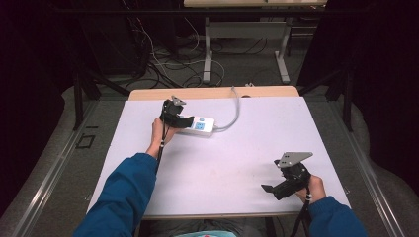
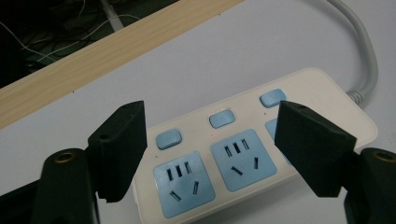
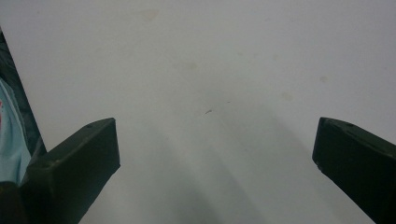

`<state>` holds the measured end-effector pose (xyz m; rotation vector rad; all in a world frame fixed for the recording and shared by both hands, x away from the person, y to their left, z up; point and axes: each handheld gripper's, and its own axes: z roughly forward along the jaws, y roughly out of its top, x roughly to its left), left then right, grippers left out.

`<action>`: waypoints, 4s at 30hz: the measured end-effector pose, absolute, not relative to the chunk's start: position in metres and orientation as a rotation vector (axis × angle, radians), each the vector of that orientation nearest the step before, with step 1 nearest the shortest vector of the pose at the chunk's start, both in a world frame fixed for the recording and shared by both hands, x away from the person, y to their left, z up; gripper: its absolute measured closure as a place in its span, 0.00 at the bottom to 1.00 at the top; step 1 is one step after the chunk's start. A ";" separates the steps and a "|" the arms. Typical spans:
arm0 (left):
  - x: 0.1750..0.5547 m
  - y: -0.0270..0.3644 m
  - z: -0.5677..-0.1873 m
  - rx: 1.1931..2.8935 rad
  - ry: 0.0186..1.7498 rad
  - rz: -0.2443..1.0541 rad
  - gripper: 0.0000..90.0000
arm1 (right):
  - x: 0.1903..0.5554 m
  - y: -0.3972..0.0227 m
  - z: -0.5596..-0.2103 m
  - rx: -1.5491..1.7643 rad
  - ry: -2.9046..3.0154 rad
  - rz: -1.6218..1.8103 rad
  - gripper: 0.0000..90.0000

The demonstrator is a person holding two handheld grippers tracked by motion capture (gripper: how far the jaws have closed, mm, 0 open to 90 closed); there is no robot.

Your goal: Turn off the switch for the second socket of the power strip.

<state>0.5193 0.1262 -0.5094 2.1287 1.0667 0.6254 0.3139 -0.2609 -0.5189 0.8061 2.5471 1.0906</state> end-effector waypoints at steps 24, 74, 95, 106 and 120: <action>0.531 0.120 -0.520 2.054 1.074 0.615 1.00 | 0.313 -0.261 -0.519 0.801 2.551 1.087 0.01; 0.536 0.112 -0.544 2.076 1.067 0.601 1.00 | 0.312 -0.260 -0.519 0.805 2.541 1.069 0.01; 0.534 0.114 -0.545 2.071 1.074 0.600 1.00 | 0.312 -0.260 -0.519 0.803 2.547 1.058 0.01; 0.534 0.113 -0.546 2.067 1.070 0.603 1.00 | 0.312 -0.259 -0.519 0.805 2.544 1.059 0.01; 0.534 0.111 -0.545 2.075 1.067 0.620 1.00 | 0.312 -0.259 -0.519 0.806 2.557 1.037 0.02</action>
